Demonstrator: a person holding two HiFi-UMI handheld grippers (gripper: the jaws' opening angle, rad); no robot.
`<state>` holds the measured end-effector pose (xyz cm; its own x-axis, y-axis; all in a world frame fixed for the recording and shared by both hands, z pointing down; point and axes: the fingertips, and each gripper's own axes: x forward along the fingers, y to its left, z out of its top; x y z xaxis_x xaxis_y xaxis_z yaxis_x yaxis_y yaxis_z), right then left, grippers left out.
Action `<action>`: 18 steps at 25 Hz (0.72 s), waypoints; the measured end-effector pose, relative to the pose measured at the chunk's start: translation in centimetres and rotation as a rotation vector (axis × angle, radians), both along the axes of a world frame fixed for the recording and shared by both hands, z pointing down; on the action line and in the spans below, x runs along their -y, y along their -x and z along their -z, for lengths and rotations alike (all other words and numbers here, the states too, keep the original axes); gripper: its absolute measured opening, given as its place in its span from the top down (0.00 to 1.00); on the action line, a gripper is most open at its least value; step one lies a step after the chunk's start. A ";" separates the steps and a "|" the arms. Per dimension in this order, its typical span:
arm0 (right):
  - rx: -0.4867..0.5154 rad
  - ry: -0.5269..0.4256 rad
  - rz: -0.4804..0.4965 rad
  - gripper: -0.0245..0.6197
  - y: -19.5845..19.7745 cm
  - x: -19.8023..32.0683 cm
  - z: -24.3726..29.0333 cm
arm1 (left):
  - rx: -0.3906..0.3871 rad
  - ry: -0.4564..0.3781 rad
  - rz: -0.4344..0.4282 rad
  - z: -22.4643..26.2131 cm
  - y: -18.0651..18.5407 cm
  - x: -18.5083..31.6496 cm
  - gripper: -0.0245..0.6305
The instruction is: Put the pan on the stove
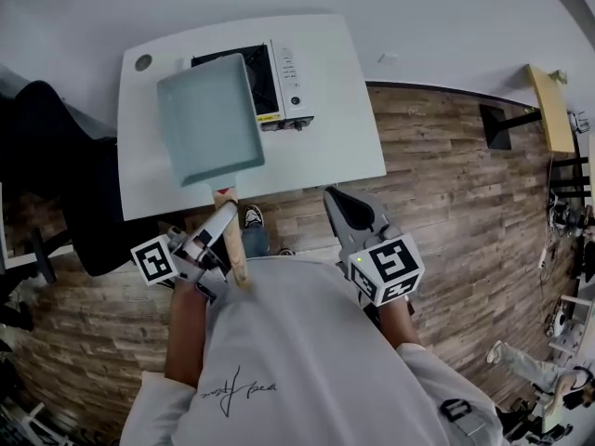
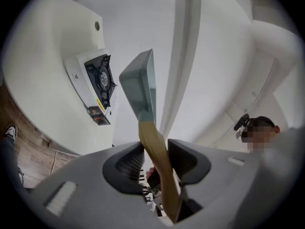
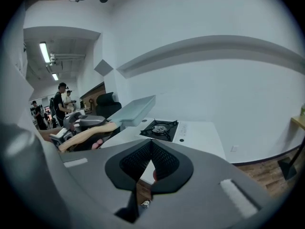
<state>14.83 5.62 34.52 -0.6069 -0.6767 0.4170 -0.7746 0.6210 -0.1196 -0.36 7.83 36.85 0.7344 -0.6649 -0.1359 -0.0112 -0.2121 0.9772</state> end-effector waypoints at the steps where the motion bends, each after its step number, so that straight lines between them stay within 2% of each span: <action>1: -0.011 -0.007 0.019 0.97 1.0 0.3 0.0 | -0.001 0.002 -0.006 -0.1 0.4 0.9 0.65; 5: -0.039 -0.008 0.076 0.97 4.8 1.3 -0.2 | 0.033 -0.006 -0.035 -0.2 1.8 3.8 0.65; 9: -0.079 -0.004 0.086 0.97 7.1 2.3 -0.9 | 0.093 -0.009 -0.081 -1.0 2.5 5.6 0.65; 14: -0.120 0.010 0.044 0.97 8.4 3.9 -2.0 | 0.092 0.006 -0.129 -1.9 2.6 7.3 0.65; 18: -0.112 0.009 -0.028 0.97 8.7 4.9 -2.0 | 0.099 0.005 -0.157 -2.2 2.8 7.9 0.65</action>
